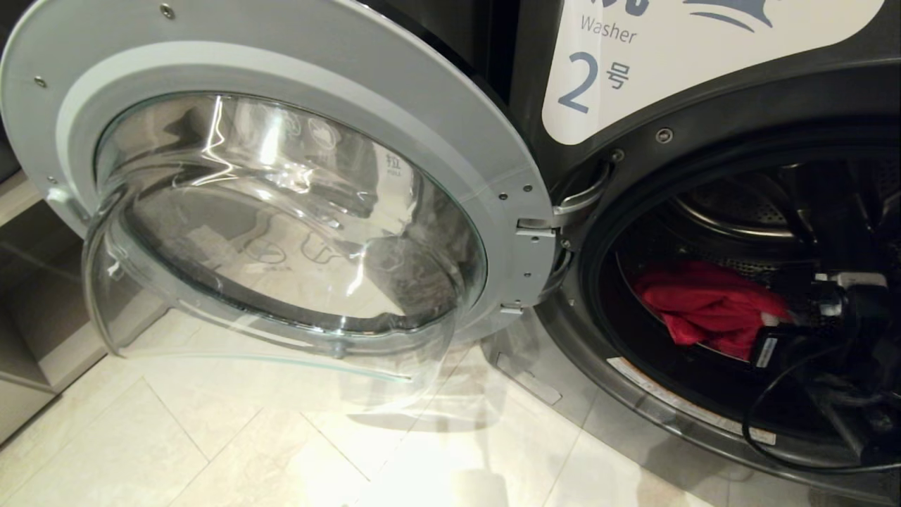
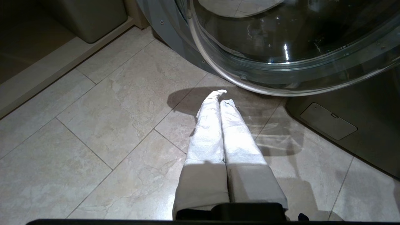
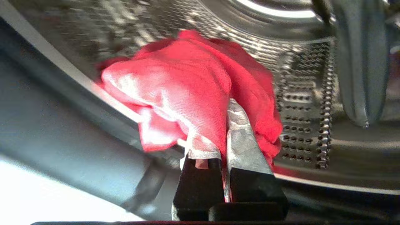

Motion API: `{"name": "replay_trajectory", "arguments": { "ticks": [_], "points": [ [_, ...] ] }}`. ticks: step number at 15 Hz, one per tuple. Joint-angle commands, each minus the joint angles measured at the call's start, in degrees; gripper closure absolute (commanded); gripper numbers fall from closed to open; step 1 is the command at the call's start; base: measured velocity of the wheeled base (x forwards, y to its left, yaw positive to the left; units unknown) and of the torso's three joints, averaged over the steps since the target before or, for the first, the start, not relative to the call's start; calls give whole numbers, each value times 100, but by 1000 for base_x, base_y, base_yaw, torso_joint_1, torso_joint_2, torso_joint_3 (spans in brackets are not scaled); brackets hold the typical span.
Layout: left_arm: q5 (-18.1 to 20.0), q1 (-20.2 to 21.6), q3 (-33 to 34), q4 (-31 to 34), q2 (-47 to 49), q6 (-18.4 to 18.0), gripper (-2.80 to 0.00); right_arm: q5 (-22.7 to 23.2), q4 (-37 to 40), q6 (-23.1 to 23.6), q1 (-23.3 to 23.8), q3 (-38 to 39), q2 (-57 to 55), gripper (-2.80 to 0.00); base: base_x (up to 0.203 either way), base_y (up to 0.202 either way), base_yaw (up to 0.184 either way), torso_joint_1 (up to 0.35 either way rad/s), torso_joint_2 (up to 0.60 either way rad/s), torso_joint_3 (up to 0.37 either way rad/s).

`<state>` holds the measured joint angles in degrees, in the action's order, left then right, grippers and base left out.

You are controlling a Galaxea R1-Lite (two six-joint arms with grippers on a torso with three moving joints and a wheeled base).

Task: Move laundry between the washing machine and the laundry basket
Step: Pick a cloth and place it into the basket

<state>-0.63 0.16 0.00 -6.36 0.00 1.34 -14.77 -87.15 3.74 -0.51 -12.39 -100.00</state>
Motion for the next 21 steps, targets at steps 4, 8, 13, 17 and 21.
{"name": "replay_trajectory", "arguments": {
  "ticks": [4,8,13,17,21],
  "points": [
    [2,2,229,-5,9,-2,0,570,-51,112,-64,1087,1586,0,0,0,0,0,0,0],
    [1,2,229,-5,9,-1,0,758,-51,354,-108,1171,2649,0,0,0,0,0,0,0],
    [-7,2,229,-5,9,7,0,955,600,847,-118,465,3629,0,0,0,0,0,0,0],
    [1,2,229,-5,9,6,0,1081,629,886,-116,444,3844,0,0,0,0,0,0,0],
    [-3,2,229,-5,9,2,0,1460,621,899,-116,594,4058,0,0,0,0,0,0,0]
  ]
}}
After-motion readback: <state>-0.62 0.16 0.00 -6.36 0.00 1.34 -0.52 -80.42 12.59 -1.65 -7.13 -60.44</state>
